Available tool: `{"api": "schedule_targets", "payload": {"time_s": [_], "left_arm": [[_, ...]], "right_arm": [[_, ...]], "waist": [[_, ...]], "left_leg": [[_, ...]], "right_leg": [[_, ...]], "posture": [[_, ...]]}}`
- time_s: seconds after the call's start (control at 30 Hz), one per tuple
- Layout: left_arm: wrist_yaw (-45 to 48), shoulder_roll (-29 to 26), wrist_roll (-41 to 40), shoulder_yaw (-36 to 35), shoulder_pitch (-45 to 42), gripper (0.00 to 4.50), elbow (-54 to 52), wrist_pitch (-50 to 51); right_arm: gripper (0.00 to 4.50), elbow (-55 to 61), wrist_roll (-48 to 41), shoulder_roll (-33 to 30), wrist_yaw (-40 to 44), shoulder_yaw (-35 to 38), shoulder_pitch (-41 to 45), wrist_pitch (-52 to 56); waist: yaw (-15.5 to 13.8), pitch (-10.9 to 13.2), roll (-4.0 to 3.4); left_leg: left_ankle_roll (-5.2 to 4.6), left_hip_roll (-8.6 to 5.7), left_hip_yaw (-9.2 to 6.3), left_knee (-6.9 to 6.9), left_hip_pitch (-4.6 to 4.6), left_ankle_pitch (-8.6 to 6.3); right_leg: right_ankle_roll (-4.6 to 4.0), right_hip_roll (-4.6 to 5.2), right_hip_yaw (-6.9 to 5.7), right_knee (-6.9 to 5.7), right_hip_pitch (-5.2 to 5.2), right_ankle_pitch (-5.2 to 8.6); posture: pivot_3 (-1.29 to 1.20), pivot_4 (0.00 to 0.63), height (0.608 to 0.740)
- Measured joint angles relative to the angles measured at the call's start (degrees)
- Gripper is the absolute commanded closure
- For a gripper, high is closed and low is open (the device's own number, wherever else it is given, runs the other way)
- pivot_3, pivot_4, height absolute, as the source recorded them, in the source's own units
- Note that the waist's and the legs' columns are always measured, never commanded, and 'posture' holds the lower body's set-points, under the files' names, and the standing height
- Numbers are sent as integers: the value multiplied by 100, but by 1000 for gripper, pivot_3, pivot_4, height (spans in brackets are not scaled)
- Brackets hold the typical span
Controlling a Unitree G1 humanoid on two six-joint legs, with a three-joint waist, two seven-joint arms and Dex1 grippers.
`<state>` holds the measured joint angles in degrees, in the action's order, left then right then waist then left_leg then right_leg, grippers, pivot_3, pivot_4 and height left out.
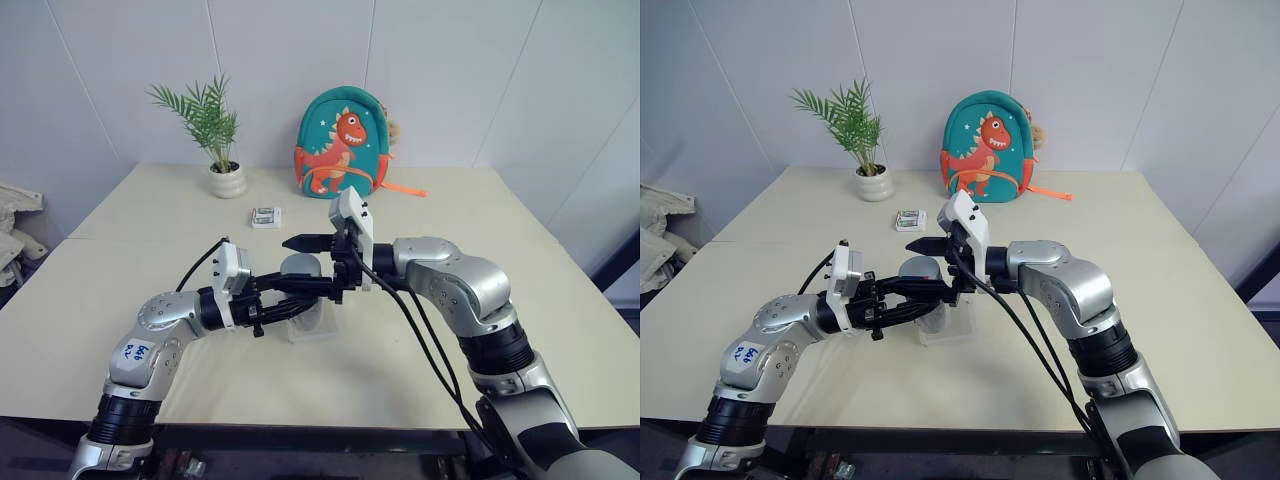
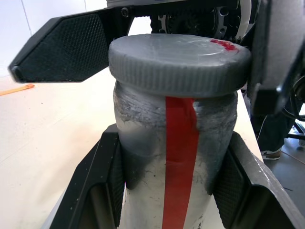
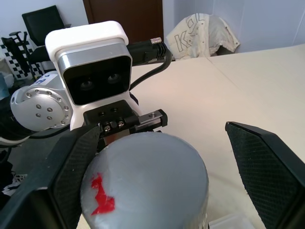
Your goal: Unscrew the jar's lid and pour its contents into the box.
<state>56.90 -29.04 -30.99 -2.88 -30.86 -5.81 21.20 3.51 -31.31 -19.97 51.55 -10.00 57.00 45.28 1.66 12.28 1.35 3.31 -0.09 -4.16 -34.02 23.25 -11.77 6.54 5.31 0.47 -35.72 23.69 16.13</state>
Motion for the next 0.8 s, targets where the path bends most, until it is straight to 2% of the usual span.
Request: {"api": "schedule_targets", "payload": {"time_s": [0.27, 0.47, 0.67, 0.8], "left_arm": [[-78, -8, -20, -75, 17, 2436, 3, 23], [44, -34, -113, -105, 117, 2436, -23, 24], [73, -83, -123, -120, 118, 2436, -27, 25], [77, -102, -123, -138, 117, 2436, -25, 26]], "right_arm": [[88, -85, -589, -450, 373, 488, -298, 163], [88, -427, -474, -997, 236, 1013, -534, 209], [88, -480, -467, -1143, 296, 1063, -657, 216], [88, -80, -761, -969, 333, 1214, -646, 209]], "waist": [[-14, 0, 0], [8, 0, 0], [-4, 0, 0], [3, 0, 0]], "left_leg": [[-1, -1, 0, 0, 1, -1], [-1, 0, 2, 0, 0, -1], [-1, 0, 3, 1, 1, -1], [-1, 1, 2, 1, 1, -1]], "right_leg": [[1, 1, 0, 5, -2, -1], [0, -1, 0, 6, -2, 0], [0, -1, 1, 6, -2, 0], [1, -1, 1, 7, -2, 0]], "posture": [[0, 150, 740], [0, 150, 740], [0, 150, 740], [0, 150, 740]]}}
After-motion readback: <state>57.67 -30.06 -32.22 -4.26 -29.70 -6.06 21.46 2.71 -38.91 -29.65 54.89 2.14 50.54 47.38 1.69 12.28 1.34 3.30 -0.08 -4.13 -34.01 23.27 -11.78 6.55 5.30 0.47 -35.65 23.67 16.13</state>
